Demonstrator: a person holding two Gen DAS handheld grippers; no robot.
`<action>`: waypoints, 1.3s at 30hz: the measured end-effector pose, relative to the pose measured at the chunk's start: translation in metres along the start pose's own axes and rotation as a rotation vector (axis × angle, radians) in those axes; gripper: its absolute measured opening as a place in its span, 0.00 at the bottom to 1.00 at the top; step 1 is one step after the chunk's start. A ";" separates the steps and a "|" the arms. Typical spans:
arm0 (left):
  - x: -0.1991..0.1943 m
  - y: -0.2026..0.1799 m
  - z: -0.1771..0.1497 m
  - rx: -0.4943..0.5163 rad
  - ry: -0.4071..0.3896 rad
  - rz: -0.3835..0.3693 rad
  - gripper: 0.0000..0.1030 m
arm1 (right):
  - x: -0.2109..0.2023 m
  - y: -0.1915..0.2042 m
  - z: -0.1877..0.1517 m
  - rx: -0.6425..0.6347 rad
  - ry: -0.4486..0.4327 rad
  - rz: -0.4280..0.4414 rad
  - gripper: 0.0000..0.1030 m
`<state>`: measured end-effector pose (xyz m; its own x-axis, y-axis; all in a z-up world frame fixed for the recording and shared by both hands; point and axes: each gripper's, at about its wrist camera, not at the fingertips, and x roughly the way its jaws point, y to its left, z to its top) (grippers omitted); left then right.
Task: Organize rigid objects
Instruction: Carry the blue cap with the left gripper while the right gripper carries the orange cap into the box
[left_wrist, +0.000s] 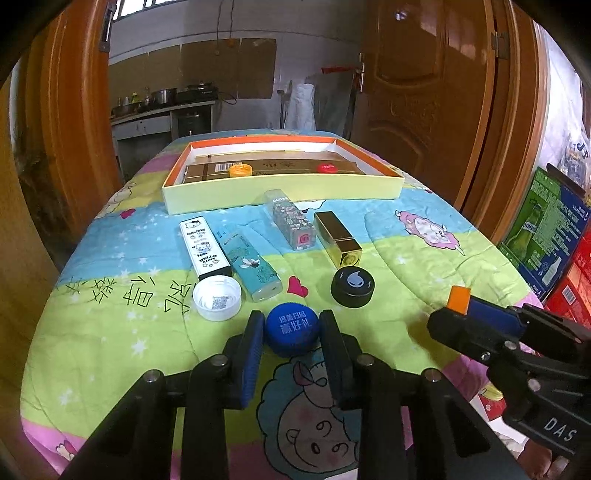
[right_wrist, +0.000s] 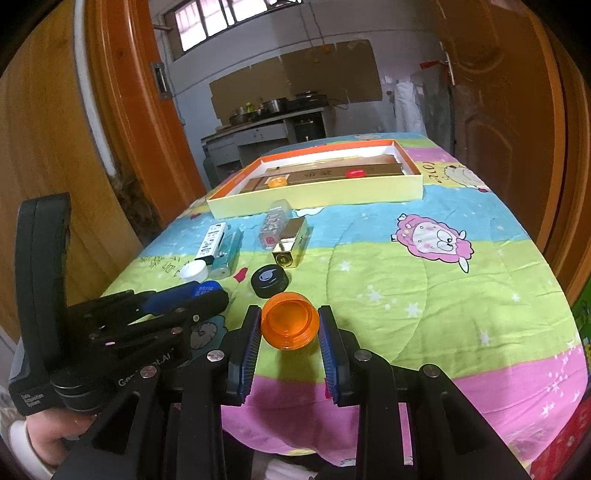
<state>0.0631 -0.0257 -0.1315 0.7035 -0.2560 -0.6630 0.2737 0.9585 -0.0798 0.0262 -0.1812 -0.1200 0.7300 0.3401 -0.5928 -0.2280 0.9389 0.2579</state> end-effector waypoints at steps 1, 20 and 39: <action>-0.001 0.000 0.000 -0.001 -0.003 0.000 0.30 | 0.000 0.000 0.000 0.000 0.000 0.000 0.31; -0.023 0.000 0.021 -0.021 -0.058 -0.024 0.30 | -0.005 0.004 0.005 -0.004 -0.010 0.001 0.31; -0.025 0.013 0.043 -0.074 -0.086 -0.040 0.30 | -0.007 0.003 0.026 -0.002 -0.026 -0.018 0.31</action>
<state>0.0772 -0.0119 -0.0839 0.7473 -0.3010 -0.5924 0.2560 0.9531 -0.1614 0.0373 -0.1821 -0.0952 0.7506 0.3219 -0.5771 -0.2164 0.9449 0.2457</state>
